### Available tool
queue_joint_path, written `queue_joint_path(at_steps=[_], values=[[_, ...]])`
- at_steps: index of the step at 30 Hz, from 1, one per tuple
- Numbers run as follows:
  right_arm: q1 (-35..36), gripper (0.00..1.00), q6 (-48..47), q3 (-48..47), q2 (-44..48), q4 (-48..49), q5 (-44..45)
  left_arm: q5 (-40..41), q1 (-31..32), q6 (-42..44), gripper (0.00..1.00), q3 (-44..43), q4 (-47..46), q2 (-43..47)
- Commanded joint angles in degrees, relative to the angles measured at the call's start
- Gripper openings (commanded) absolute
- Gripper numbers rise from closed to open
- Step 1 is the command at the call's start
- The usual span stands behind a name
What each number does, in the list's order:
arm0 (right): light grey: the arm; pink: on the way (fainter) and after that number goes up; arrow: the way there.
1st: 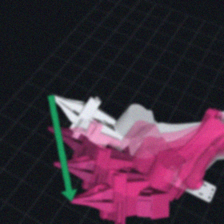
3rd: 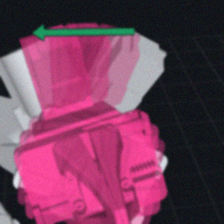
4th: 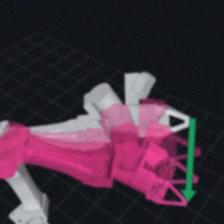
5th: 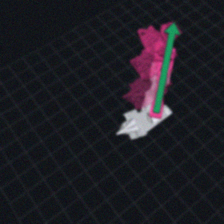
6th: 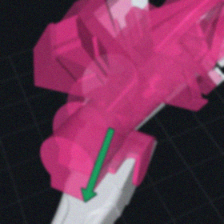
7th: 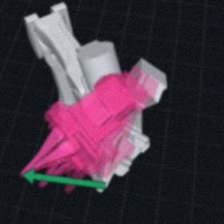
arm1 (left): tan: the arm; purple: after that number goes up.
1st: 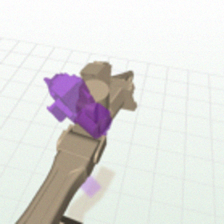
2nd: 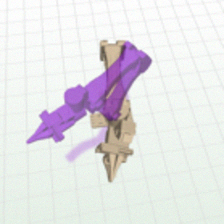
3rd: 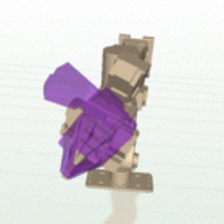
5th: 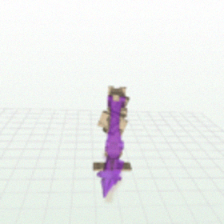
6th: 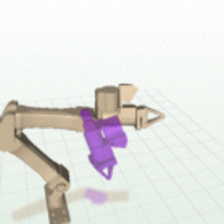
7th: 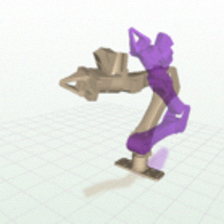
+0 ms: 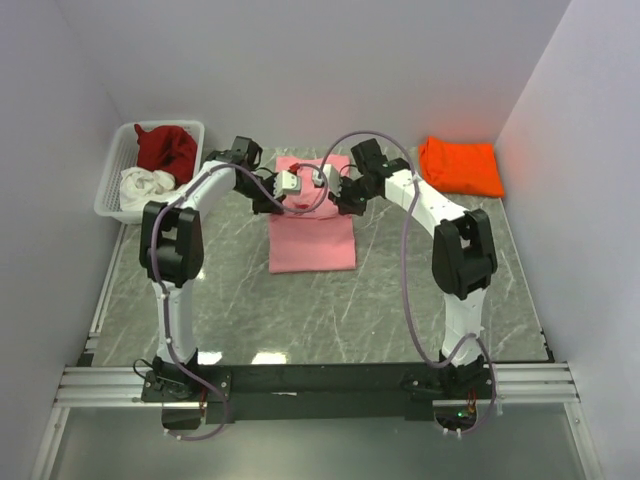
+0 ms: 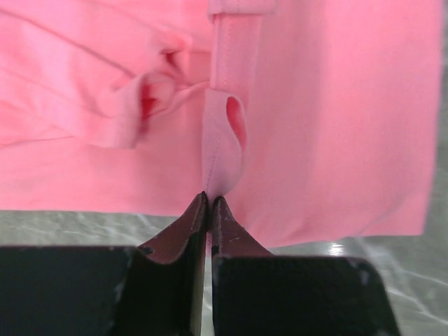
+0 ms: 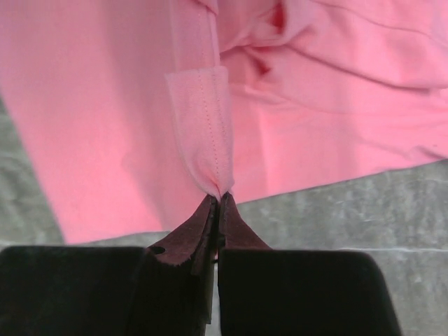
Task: Fold and stack the t-shirts
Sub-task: Fold the tshirt
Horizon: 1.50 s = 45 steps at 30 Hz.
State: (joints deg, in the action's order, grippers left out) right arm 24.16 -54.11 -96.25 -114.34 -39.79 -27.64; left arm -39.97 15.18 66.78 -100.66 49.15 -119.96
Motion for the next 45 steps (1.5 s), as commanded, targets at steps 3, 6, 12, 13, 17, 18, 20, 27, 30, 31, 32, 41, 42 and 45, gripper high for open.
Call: queue_joint_path(at_steps=[3,6,12,13,17,18,20,27,30,31,32,41,42,45], values=[[-1.22,0.00,-2.14,-8.16,-5.00,-2.84,0.39,-1.43,-1.12,3.79,0.00,-8.40,3.59,-4.57],[-1.40,0.00,-2.49,-9.31,-6.76,-3.28,0.74,-1.25,-1.12,4.05,0.00,-9.81,3.15,-6.16],[-1.40,0.00,-2.15,-10.45,-8.44,-2.93,3.37,-0.99,-1.12,3.09,0.01,-9.03,0.78,-7.39],[-1.40,0.00,-0.49,-10.71,-8.79,-1.71,4.08,-0.82,-1.12,2.31,0.02,-8.76,-0.18,-7.39],[-1.57,0.41,4.00,-10.72,-8.18,1.81,6.54,1.03,-1.73,-4.98,0.21,-9.02,-4.75,-7.57],[-1.92,0.45,4.71,-10.54,-7.57,2.43,6.46,0.25,-2.08,-6.56,0.27,-9.72,-6.59,-7.39],[-2.62,0.49,5.94,-9.40,-5.37,3.66,6.46,-1.25,-3.57,-10.68,0.48,-10.08,-8.27,-5.56],[-2.98,0.44,4.98,0.34,5.69,-0.28,3.56,-4.06,-4.72,-12.39,0.55,5.08,-10.31,7.36],[-0.89,0.41,5.33,6.76,9.21,-0.81,2.33,-6.17,-4.46,-10.63,0.56,15.91,-10.38,13.77],[-0.09,0.40,5.76,10.60,10.10,0.49,2.24,-6.26,-4.37,-10.45,0.56,18.72,-11.17,15.36],[0.62,0.40,6.03,12.56,10.98,1.37,2.15,-6.44,-3.85,-9.23,0.57,23.97,-12.39,18.16],[7.13,0.44,6.91,22.77,10.90,8.41,6.80,-3.72,0.73,-0.26,0.59,41.68,-22.07,26.01],[7.13,0.44,6.74,23.29,10.29,9.20,7.33,-3.19,0.99,0.01,0.59,41.86,-22.60,25.92],[7.13,0.43,5.59,23.82,9.06,9.21,8.74,-2.84,1.69,2.12,0.59,41.86,-21.73,24.69]])
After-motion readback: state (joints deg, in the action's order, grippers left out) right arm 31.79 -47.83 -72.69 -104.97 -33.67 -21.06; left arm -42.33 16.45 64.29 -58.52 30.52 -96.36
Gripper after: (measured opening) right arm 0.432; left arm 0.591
